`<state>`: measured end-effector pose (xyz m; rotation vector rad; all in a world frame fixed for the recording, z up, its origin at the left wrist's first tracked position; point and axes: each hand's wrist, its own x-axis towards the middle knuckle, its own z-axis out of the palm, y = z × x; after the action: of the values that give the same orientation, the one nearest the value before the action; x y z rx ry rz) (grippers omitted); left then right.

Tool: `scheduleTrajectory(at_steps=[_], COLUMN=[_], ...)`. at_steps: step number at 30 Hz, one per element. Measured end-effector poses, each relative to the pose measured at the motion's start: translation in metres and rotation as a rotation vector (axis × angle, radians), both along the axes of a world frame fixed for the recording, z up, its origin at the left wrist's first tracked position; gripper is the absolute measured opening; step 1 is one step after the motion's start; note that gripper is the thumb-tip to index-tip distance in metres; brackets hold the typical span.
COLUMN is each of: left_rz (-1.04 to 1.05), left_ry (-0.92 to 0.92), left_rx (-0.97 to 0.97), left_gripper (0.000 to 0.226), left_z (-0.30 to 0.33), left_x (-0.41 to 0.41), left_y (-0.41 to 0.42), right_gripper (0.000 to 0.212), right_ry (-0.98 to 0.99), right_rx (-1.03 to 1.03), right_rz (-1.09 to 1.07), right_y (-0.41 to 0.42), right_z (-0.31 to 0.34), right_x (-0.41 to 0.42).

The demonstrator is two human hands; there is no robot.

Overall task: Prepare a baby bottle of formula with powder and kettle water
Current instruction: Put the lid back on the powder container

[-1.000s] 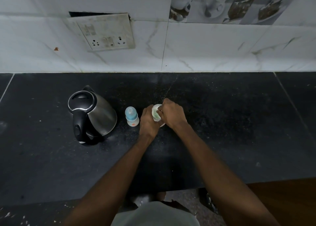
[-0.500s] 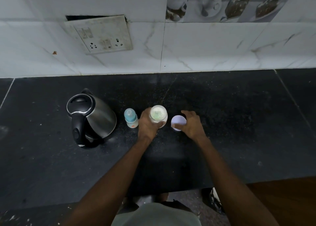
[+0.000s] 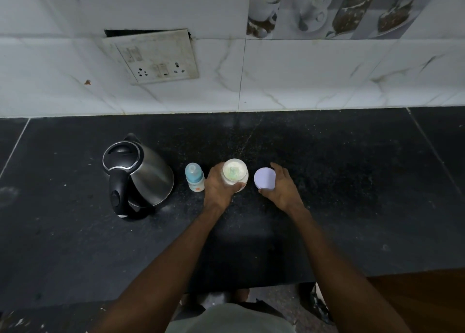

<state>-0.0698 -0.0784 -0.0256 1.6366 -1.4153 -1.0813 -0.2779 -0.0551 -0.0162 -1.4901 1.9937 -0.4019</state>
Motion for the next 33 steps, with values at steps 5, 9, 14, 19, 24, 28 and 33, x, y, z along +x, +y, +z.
scheduleTrajectory(at_steps=[5, 9, 14, 19, 24, 28, 33], left_rz=[0.022, 0.027, 0.011, -0.009, -0.004, 0.018, -0.002], left_ry=[0.047, 0.052, 0.056, 0.096, 0.149, 0.149, 0.184], left_rx=[0.006, -0.003, -0.015, -0.032, -0.020, -0.007, 0.015], left_gripper=[0.077, 0.076, 0.076, 0.075, 0.069, 0.072, 0.072], left_z=[0.003, 0.004, 0.004, 0.007, 0.007, 0.003, -0.004], left_x=[-0.002, -0.001, 0.001, 0.003, 0.003, 0.003, 0.005], left_y=[0.002, 0.002, 0.003, 0.004, 0.006, 0.007, 0.007], right_gripper=[0.102, 0.105, 0.104, 0.103, 0.077, 0.072, 0.069], right_ry=[-0.064, -0.019, 0.022, -0.047, -0.026, 0.101, 0.267], right_rx=[-0.108, -0.116, -0.106, -0.061, -0.034, -0.021, 0.020], right_rz=[0.048, 0.194, 0.352, 0.426, 0.546, 0.630, 0.695], right_y=[-0.010, -0.015, -0.026, -0.037, -0.052, -0.064, -0.070], right_z=[0.032, 0.056, 0.075, 0.082, 0.082, 0.082, 0.085], right_x=[0.005, 0.013, 0.030, 0.043, 0.048, 0.057, 0.066])
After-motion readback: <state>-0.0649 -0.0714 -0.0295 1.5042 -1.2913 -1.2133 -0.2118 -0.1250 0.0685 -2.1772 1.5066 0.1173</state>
